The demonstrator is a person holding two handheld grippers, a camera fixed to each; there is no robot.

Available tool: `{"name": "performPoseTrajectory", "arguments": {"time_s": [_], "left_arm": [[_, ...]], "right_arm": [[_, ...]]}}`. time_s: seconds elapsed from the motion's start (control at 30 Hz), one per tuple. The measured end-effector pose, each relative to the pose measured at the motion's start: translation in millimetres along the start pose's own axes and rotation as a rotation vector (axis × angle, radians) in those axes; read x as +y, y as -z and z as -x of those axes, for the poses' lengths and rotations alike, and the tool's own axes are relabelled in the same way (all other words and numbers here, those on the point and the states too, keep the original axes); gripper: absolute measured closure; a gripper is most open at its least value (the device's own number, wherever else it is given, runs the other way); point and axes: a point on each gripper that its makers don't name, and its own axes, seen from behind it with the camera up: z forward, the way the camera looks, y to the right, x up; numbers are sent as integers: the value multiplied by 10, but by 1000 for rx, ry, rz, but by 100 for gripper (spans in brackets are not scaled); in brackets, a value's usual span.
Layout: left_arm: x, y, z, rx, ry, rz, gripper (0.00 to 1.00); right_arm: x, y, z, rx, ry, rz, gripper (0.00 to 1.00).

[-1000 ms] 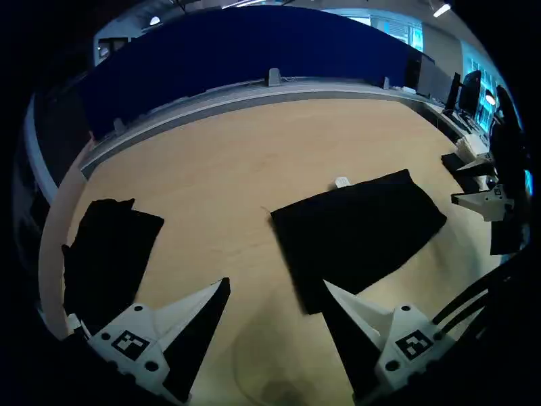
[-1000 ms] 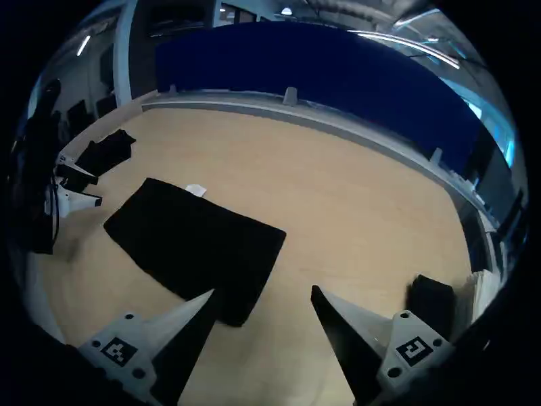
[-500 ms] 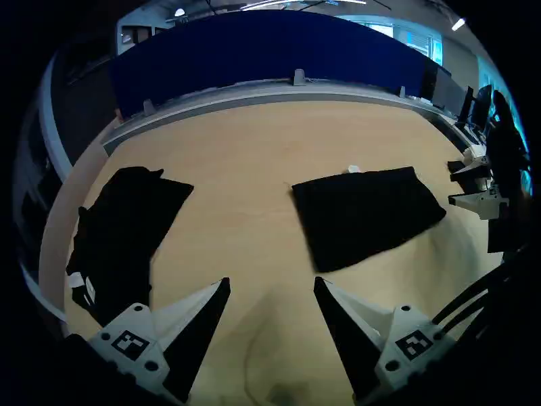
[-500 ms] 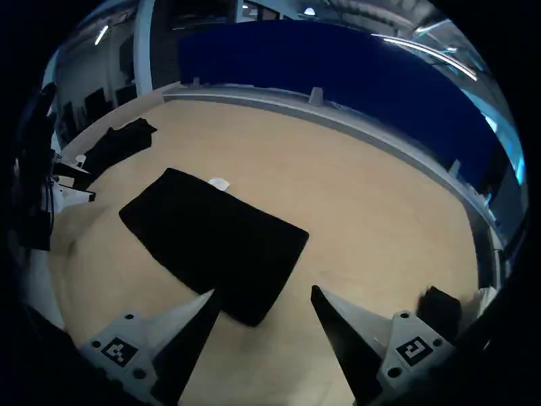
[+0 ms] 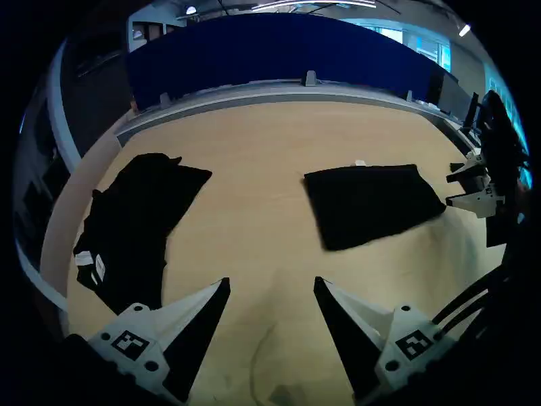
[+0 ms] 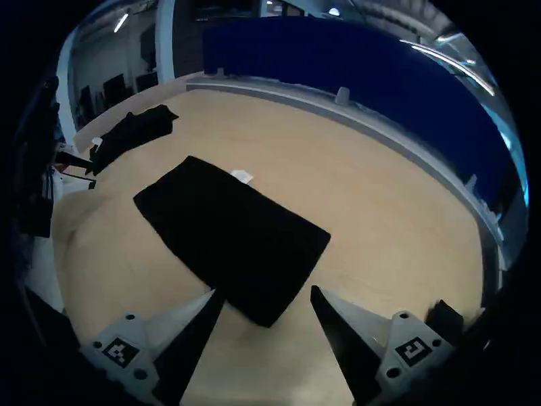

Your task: Fold towel

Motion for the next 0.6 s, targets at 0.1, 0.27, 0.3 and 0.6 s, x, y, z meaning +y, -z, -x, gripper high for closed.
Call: {"name": "performPoseTrajectory", "arguments": {"time_s": [0.1, 0.27, 0.3, 0.6], "left_arm": [[6, 55, 49, -1, -1, -2, 8], [4, 152, 143, -1, -7, -8, 8], [3, 170, 161, -1, -8, -9, 8], [-32, 376, 303, -4, -4, -23, 8]], "right_arm": [[-34, -28, 50, -15, 18, -8, 3], [-58, -81, 151, -39, 30, -18, 9], [-59, -91, 171, -44, 31, -20, 12], [-32, -172, 313, -86, 32, -37, 34]]}}
